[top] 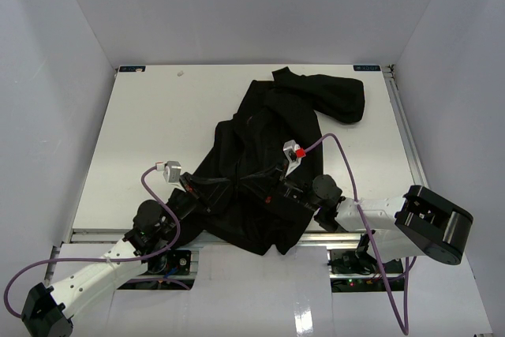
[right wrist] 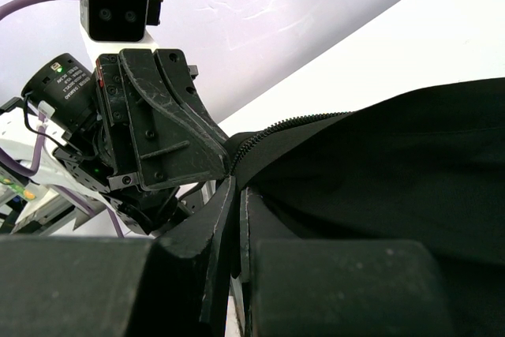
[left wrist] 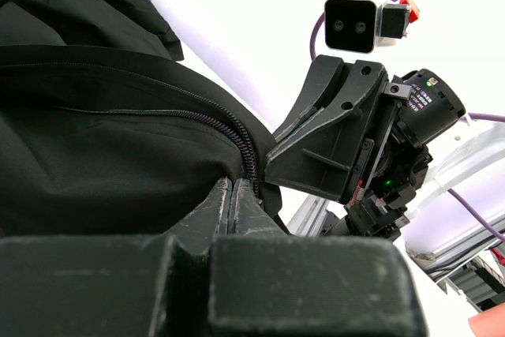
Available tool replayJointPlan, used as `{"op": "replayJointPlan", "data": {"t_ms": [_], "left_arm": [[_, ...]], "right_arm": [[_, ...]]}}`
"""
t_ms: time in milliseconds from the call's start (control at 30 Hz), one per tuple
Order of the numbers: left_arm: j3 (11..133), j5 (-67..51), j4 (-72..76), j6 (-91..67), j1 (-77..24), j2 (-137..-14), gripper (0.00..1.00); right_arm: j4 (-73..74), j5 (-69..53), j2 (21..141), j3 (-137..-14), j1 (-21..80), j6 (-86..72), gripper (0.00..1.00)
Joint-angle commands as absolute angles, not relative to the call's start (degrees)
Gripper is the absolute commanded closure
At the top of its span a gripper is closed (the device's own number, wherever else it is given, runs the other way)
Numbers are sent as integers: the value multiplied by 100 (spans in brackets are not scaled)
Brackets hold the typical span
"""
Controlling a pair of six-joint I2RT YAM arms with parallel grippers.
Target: Zip up the jacket
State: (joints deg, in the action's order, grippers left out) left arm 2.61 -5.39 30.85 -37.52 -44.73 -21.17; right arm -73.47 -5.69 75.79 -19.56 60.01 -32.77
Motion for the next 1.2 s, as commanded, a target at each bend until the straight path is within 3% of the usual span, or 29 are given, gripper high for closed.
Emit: {"op": "replayJointPlan", "data": {"t_ms": [0,1167], "left_arm": [[237,-622,3209,-3735,-4474,-2118,100],[237,-667,3270,-3718,-4474,-2205,100]], "right_arm": [[-9229,-432,7436,-2199,6012,-3174,92],[-8933,-203,7357,-2224,6003,-2927,92]]}}
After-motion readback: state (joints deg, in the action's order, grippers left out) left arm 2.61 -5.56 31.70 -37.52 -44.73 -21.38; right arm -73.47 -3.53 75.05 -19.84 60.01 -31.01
